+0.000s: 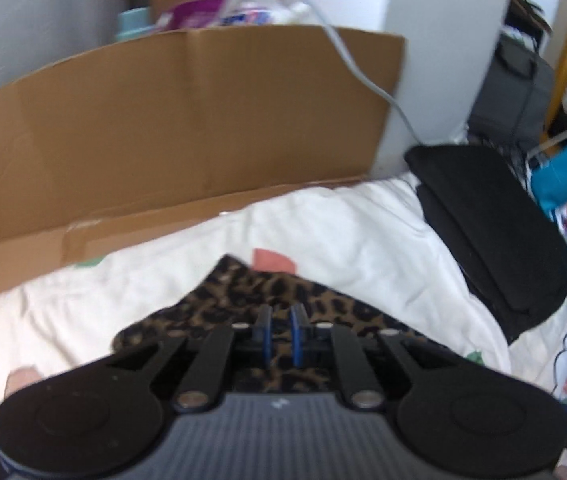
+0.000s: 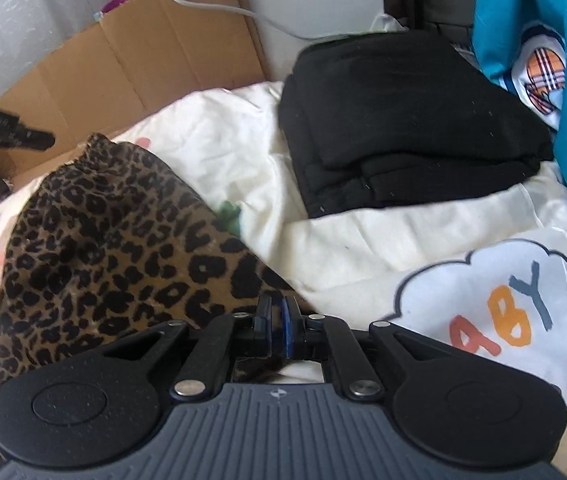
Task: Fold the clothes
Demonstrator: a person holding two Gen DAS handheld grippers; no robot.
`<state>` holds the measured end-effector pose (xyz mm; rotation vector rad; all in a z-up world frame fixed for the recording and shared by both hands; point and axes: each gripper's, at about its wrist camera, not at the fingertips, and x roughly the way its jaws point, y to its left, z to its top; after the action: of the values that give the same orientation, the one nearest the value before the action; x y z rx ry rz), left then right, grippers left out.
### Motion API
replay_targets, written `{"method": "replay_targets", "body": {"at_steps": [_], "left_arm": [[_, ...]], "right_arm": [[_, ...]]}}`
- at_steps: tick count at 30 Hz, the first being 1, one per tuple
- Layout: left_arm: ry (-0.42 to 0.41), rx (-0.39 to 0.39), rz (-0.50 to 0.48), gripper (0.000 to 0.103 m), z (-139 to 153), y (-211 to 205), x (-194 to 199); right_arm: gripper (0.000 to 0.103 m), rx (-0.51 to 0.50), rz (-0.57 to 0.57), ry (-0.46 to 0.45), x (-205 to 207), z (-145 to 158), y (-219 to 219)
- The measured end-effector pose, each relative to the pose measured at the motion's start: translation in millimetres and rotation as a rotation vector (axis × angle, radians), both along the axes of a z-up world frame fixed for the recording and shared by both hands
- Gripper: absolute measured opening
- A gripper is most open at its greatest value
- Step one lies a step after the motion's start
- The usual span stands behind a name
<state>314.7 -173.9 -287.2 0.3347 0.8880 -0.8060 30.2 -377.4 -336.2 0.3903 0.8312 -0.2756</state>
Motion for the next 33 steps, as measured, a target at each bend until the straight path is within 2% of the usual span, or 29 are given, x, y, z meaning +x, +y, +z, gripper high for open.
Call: {"method": "replay_targets", "body": {"at_steps": [2,4,7,11,19,22,26,28,33], "left_arm": [[-0.007,-0.008,-0.021,0.011,-1,13,-4],[-0.006,-0.017,-0.048,0.014,-7,25,-10],[0.035,-0.001,-0.057,0.015,-32,32,-15],[0.027,0.028,-0.064,0.014,-61,31,-16],[0.044,0.087,-0.043,0.015,-98,27,-1],[0.081,0.058,-0.027,0.014,-92,33,6],[0.026,0.025,-0.059,0.014,-68,48,-2],[0.039,0.018,-0.073,0.014,-60,60,-8],[0.078,0.059,-0.16,0.016,-65,81,-32]], "right_arm": [[0.019,-0.005,0.015,-0.019,3,5,4],[0.036,-0.024,0.043,-0.027,10,8,10],[0.036,-0.049,0.083,-0.043,24,7,20],[0.036,-0.071,0.156,-0.047,43,2,35],[0.036,-0.056,0.259,-0.034,97,-1,58],[0.036,-0.046,0.25,-0.014,110,-7,57],[0.035,-0.017,0.174,0.013,111,-19,39],[0.035,-0.039,0.157,0.03,110,-21,33],[0.035,-0.027,0.078,0.047,103,-16,21]]}}
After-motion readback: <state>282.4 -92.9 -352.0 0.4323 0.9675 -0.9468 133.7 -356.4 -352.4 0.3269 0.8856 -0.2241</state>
